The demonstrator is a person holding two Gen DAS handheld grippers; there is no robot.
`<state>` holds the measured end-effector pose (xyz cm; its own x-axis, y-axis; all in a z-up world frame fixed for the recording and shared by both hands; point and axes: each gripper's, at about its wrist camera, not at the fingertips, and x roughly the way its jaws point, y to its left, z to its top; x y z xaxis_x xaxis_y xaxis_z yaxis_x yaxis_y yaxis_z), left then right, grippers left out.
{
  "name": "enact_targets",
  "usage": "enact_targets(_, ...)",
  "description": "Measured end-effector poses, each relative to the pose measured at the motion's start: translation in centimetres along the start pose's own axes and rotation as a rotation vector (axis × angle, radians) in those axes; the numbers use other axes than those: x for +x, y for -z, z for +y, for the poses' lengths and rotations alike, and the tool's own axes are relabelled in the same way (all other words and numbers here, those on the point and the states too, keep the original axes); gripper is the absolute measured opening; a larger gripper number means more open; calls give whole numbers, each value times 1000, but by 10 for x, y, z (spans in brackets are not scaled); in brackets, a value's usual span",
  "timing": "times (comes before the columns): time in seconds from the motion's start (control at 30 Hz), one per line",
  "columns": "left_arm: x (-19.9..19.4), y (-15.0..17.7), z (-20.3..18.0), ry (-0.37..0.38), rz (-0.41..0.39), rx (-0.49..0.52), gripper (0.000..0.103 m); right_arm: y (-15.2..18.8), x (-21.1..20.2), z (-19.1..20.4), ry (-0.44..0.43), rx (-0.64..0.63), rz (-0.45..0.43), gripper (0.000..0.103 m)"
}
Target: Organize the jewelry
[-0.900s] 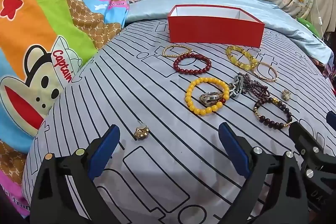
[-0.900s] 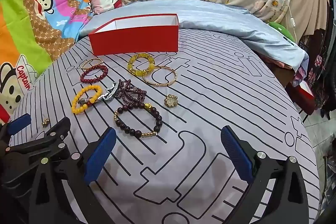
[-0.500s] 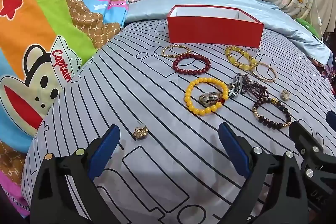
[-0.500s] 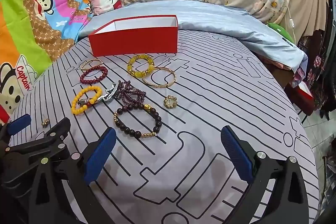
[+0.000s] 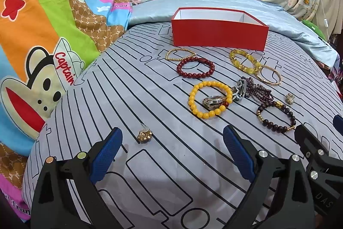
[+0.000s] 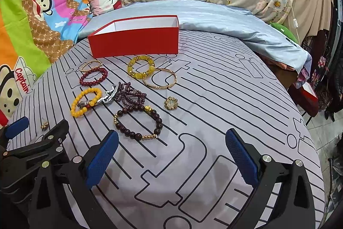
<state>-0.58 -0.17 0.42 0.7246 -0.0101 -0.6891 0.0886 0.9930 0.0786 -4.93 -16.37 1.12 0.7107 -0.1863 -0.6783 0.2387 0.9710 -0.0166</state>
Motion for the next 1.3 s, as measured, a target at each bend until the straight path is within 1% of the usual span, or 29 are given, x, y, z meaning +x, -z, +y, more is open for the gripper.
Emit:
enact_targets(0.1,-2,2,2,10,4,-7,90,2,-4,0,-1,0,-4,96)
enact_targets(0.43,-8,6,3,5,0,-4,90,7,-7,0,-7,10,-8,96)
enact_targets(1.3,-7,7,4,2,6,-9,90,8,-9,1,-4,5,-11,96)
